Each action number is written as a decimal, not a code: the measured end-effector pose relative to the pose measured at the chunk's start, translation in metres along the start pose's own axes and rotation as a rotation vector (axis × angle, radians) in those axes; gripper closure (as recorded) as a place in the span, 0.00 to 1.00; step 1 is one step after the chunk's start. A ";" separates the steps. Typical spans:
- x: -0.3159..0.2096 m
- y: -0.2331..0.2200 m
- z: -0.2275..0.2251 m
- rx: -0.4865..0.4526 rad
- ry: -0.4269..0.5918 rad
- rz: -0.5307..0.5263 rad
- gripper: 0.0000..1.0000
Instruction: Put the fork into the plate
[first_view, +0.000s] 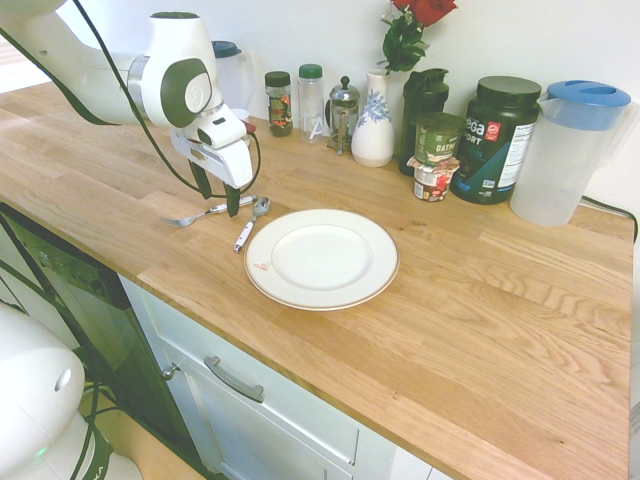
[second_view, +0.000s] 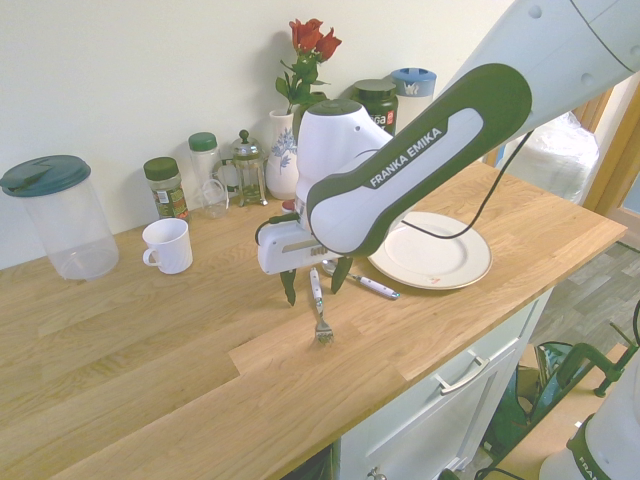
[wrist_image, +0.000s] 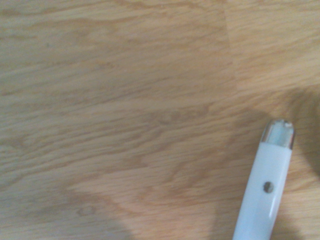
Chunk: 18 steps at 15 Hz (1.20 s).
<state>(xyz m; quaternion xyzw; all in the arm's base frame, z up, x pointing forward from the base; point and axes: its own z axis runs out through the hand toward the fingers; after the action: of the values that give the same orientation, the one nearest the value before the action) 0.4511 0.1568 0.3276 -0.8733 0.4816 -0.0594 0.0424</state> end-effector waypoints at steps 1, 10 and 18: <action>0.002 0.000 0.000 0.001 0.007 0.008 1.00; 0.009 0.002 0.001 0.001 0.018 0.024 1.00; 0.014 0.003 0.001 0.018 0.018 0.039 1.00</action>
<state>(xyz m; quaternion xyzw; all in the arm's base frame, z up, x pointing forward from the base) 0.4560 0.1437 0.3270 -0.8628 0.4983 -0.0709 0.0468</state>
